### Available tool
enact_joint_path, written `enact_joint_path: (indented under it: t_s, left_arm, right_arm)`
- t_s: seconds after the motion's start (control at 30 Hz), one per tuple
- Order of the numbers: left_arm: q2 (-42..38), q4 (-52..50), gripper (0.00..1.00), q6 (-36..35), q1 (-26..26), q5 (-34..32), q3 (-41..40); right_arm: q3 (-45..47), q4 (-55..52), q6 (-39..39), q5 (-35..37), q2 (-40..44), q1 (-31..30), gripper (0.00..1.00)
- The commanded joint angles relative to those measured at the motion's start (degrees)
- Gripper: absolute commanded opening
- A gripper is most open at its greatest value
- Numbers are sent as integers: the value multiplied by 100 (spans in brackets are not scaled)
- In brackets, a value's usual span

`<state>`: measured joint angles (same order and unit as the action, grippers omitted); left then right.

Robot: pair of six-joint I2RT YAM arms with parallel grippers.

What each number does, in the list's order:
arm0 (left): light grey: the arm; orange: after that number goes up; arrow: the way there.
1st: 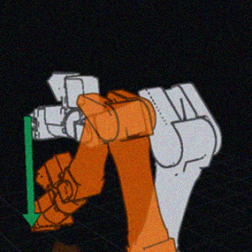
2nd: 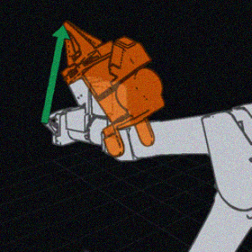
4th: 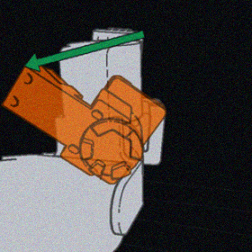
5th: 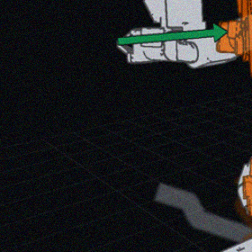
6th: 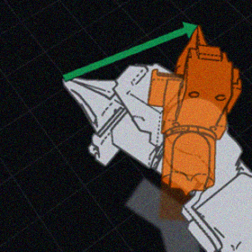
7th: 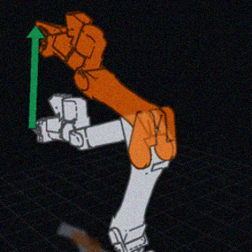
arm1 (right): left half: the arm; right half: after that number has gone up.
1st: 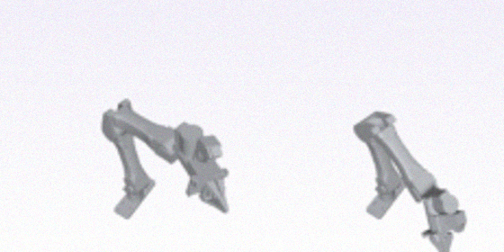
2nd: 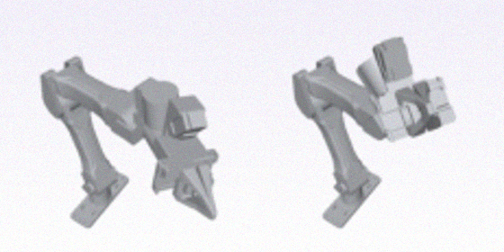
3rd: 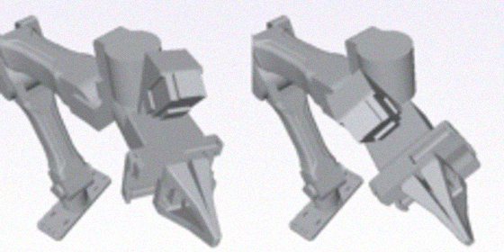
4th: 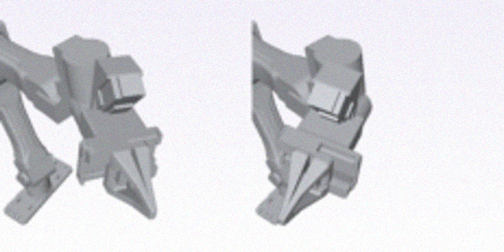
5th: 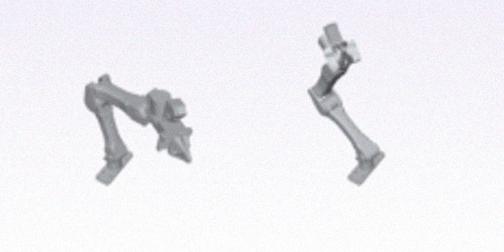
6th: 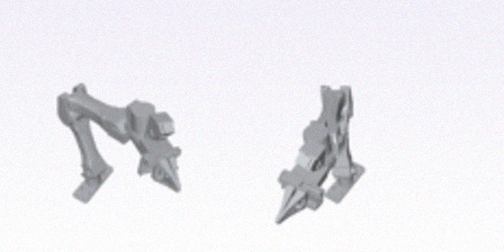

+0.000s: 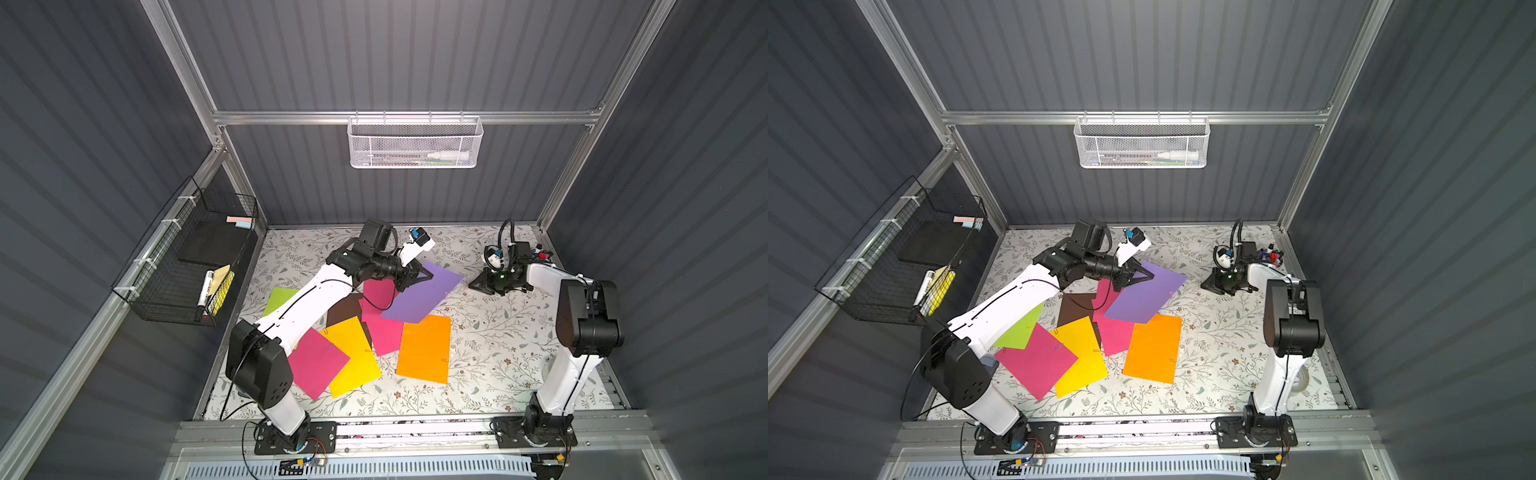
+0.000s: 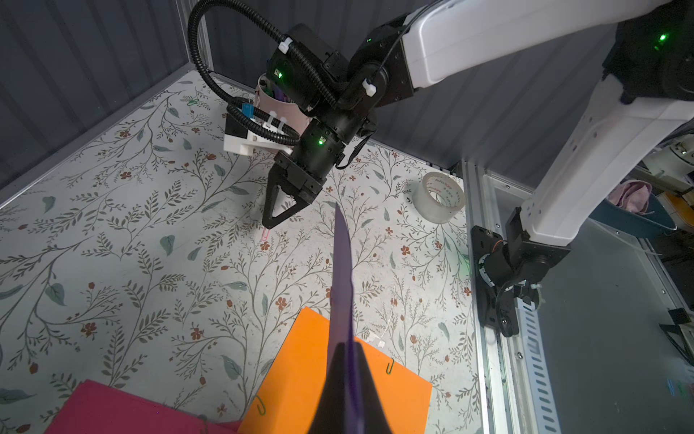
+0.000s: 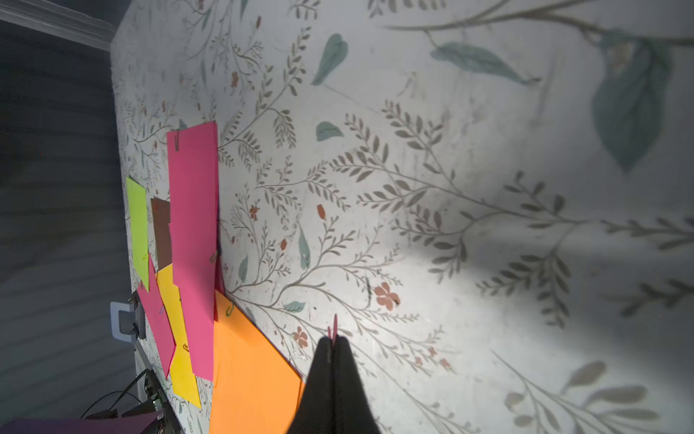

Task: Unclip the paperclips from the documents
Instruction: Place the paper clip at the center of the board.

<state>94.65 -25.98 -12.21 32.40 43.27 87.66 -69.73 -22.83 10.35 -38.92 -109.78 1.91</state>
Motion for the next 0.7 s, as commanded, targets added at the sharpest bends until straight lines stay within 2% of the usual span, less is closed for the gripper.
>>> enact_joint_path:
  t_s: [0.0, 0.1, 0.17, 0.27, 0.4, 0.5, 0.6, 0.67]
  left_arm:
    - [-85, 220, 0, 74, -45, 204, 114]
    - [-121, 430, 0, 150, -41, 269, 70]
    - [-164, 590, 0, 233, -41, 323, 35]
    - [-264, 801, 0, 290, -57, 414, -10]
    - [-415, 1121, 0, 463, -161, 583, -132]
    - [-451, 1244, 0, 504, -309, 786, -139]
    - [-474, 1369, 0, 560, -459, 1081, -122]
    - [-456, 1385, 0, 569, -524, 1238, -56]
  right_arm:
    - [24, -198, 253, 379, -63, 40, 11]
    - [-16, -283, 157, 537, -96, 40, 36]
    - [-47, -498, 65, 633, -88, 40, 45]
    - [55, -359, -175, 429, 156, 38, 51]
    - [585, 530, -583, -100, 961, 30, 55]
    - [991, 1346, -900, -1042, 1532, 31, 58]
    - [1603, 2749, -650, -2073, 2069, 30, 59]
    - [2135, 4302, -82, -2706, 2342, 28, 60]
